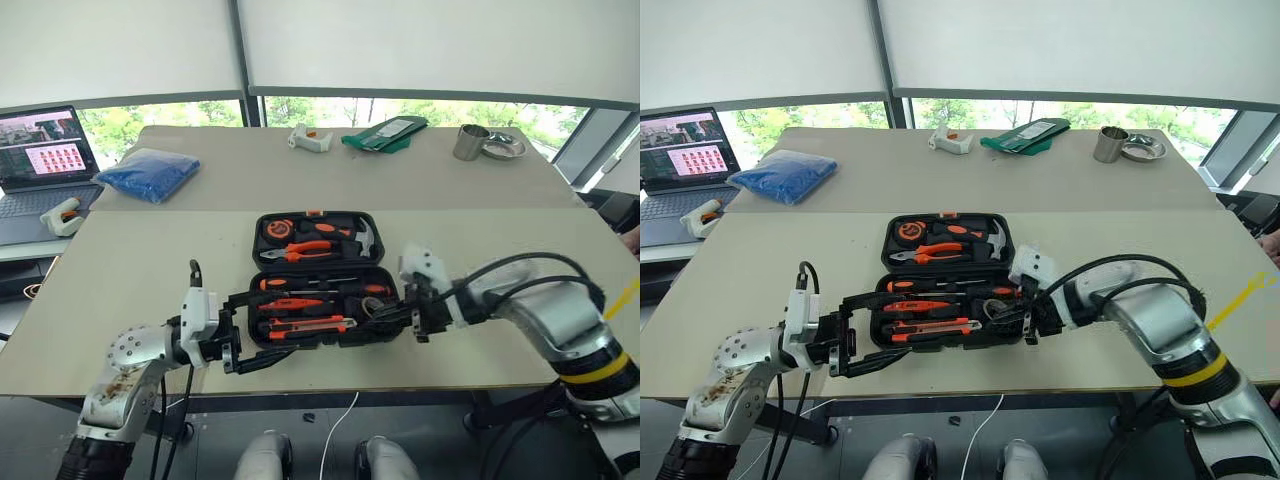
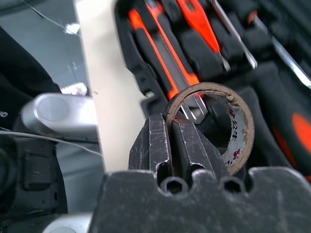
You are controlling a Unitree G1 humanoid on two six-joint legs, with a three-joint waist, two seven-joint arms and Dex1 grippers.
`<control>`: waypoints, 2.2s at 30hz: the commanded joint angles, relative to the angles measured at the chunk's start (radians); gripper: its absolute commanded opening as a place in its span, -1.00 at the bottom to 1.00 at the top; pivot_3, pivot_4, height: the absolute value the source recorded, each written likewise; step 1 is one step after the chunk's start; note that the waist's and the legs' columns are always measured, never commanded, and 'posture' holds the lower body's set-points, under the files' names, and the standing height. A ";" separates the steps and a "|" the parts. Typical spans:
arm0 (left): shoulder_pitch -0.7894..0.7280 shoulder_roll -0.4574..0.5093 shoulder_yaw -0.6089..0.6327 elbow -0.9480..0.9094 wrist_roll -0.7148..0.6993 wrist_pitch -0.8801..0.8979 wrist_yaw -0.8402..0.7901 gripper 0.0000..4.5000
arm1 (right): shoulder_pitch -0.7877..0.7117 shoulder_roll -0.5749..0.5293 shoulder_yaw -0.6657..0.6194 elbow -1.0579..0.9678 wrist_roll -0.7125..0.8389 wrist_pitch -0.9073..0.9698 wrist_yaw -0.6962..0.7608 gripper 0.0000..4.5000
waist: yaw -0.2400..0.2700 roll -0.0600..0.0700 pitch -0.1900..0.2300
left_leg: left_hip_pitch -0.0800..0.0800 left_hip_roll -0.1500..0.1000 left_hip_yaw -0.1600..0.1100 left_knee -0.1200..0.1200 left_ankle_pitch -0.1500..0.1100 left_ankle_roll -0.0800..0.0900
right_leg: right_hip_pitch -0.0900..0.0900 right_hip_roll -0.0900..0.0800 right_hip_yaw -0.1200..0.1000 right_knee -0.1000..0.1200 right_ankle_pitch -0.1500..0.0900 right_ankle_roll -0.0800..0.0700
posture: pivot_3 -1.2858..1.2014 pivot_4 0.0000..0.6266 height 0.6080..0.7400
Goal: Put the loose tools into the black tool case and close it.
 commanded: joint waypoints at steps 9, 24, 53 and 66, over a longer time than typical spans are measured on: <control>0.027 0.010 0.024 -0.041 0.011 -0.030 0.039 1.00 | -0.017 -0.027 0.031 0.007 -0.084 0.002 -0.022 -0.97 | 0.001 0.000 0.000 | 0.000 0.001 0.000 0.000 0.000 0.000 | -0.001 0.001 0.000 0.002 0.001 0.002 | 0.03 -0.52 1.00; -0.033 0.088 0.161 0.108 0.041 0.131 0.246 0.64 | 0.047 -0.034 -0.299 0.101 -0.021 -0.186 -0.045 0.70 | 0.004 -0.001 0.000 | 0.000 0.002 0.000 0.000 0.000 0.000 | -0.001 0.002 0.000 0.002 0.001 0.002 | 0.03 -0.52 1.00; -0.415 -0.095 -0.107 0.498 0.287 0.230 0.308 -1.00 | -0.100 0.292 -0.178 0.710 -0.329 -0.741 -0.134 -0.97 | -0.001 -0.002 0.000 | 0.000 0.000 0.007 -0.001 0.003 -0.003 | 0.000 0.005 0.000 0.003 0.007 -0.003 | 0.03 -0.52 1.00; -0.367 -0.161 -0.166 0.426 0.347 0.188 0.285 -1.00 | 0.205 0.173 -0.295 0.260 -0.254 -0.459 -0.146 -0.97 | 0.011 -0.002 0.000 | 0.000 -0.002 0.004 0.000 0.002 -0.001 | 0.002 0.003 -0.001 0.002 0.006 -0.001 | 0.03 -0.52 1.00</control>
